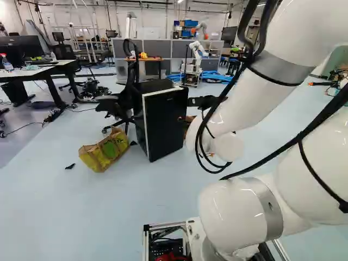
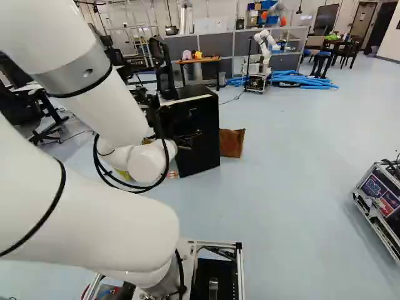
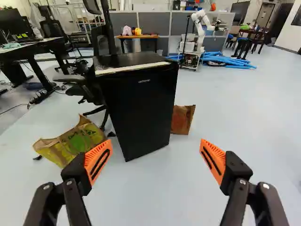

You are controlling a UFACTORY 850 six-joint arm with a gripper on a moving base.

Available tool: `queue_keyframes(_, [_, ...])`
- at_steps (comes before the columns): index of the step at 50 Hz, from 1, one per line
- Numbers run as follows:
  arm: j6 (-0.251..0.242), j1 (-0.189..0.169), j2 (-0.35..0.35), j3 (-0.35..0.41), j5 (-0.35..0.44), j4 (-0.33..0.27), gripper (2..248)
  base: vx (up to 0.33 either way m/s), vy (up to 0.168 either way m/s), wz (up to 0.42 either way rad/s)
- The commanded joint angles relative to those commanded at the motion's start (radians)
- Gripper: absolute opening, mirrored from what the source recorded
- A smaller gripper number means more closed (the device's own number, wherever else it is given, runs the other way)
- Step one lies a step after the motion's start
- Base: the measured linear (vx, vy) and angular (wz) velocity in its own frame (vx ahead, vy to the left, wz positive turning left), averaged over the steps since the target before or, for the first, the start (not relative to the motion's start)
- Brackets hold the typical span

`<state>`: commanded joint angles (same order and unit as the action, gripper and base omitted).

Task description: Grab a drink from the fridge

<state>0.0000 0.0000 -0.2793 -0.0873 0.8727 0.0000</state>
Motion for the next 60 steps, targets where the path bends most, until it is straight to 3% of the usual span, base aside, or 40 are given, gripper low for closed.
queue_keyframes(23, [0.000,0.000,0.000,0.000,0.000,0.000,247,0.082,0.001,0.003])
queue_keyframes(60, [0.000,0.000,0.000,0.000,0.000,0.000,247,0.086,0.018,0.122])
